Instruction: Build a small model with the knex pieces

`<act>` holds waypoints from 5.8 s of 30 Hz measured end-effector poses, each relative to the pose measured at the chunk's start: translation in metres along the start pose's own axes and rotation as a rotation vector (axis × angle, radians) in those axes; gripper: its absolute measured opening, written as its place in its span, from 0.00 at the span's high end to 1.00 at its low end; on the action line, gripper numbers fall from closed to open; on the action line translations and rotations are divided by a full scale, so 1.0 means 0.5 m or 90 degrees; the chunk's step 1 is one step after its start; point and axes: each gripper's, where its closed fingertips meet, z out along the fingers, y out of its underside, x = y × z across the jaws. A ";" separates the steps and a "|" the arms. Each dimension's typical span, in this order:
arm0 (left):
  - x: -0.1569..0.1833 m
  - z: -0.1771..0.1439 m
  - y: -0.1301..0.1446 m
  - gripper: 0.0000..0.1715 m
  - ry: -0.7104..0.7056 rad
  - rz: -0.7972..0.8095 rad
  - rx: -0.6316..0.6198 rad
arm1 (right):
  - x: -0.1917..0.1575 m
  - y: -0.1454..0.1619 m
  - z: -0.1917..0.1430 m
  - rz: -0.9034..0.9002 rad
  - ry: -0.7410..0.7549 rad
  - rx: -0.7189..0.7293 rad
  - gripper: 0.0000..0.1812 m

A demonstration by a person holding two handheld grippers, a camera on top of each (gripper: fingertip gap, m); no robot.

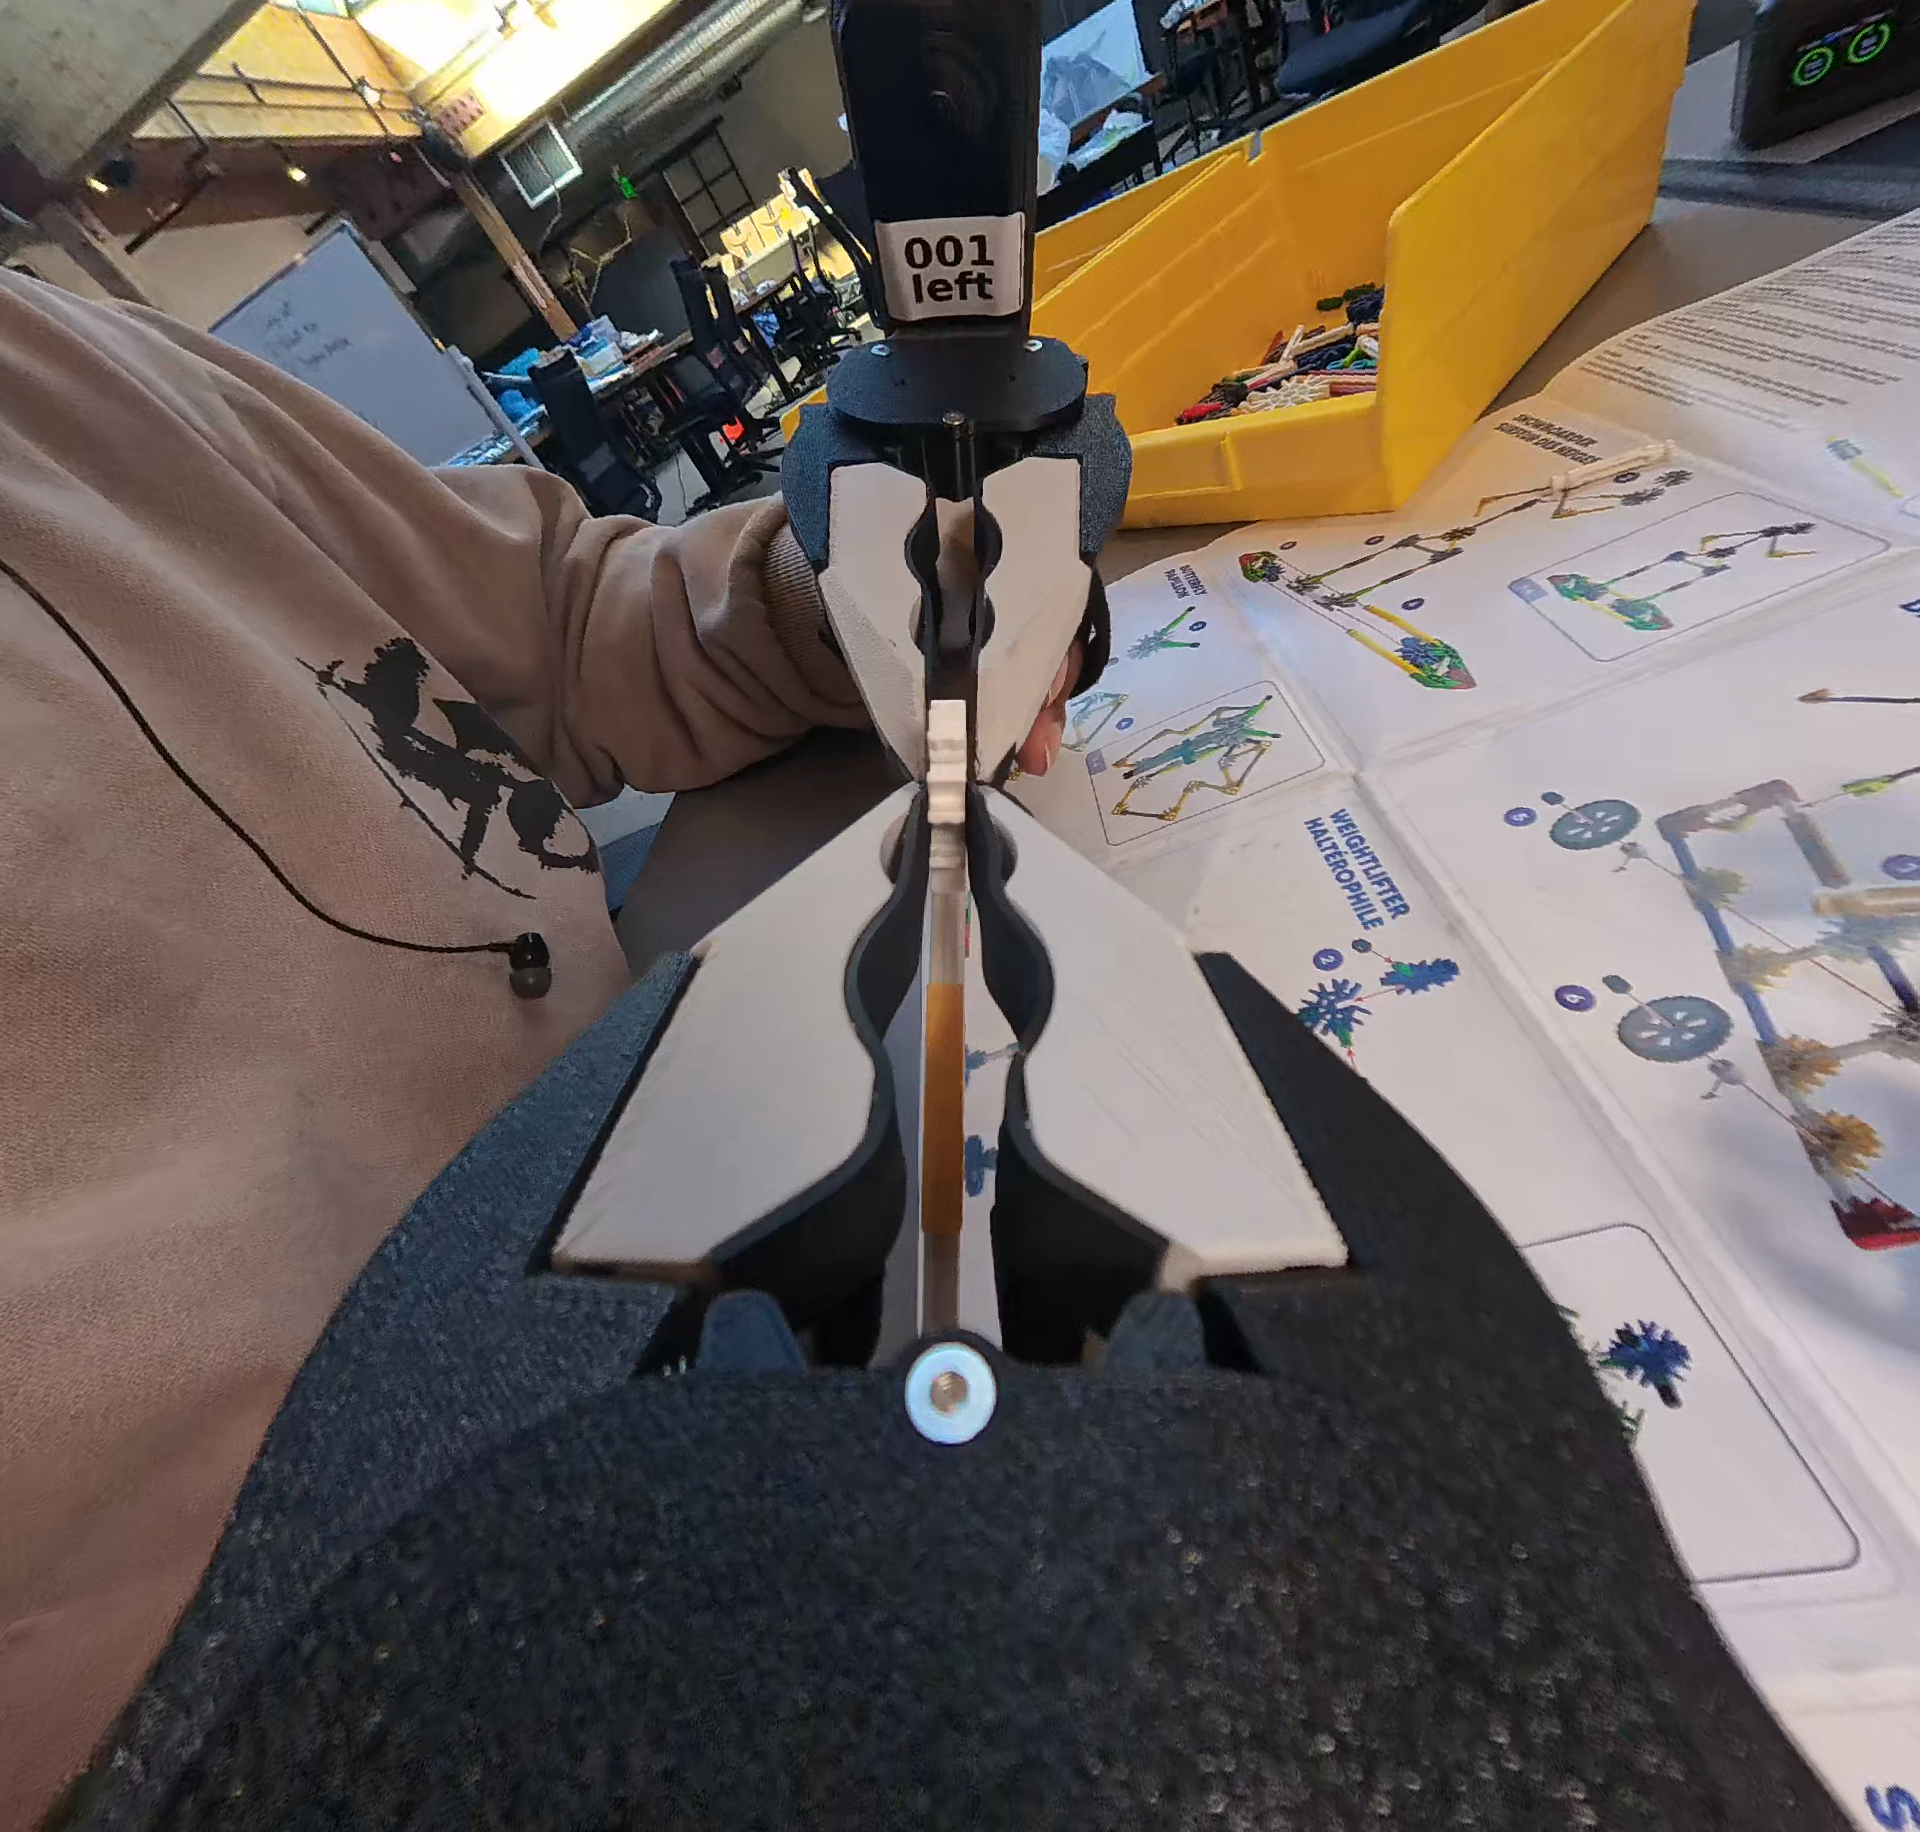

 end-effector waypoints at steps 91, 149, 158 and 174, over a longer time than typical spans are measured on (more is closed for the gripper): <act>-0.010 0.001 0.104 0.95 0.022 -0.092 -0.145 | 0.018 0.117 -0.009 0.149 -0.053 -0.375 0.98; 0.001 0.022 0.155 0.98 0.029 -0.114 -0.273 | 0.006 0.145 0.046 0.062 -0.024 -0.378 0.94; -0.011 0.026 0.155 0.96 -0.002 -0.126 -0.285 | 0.014 0.162 0.044 0.088 -0.022 -0.415 0.98; -0.024 0.024 0.162 0.93 -0.200 0.032 -0.357 | 0.017 0.160 0.045 -0.086 0.058 -0.367 0.98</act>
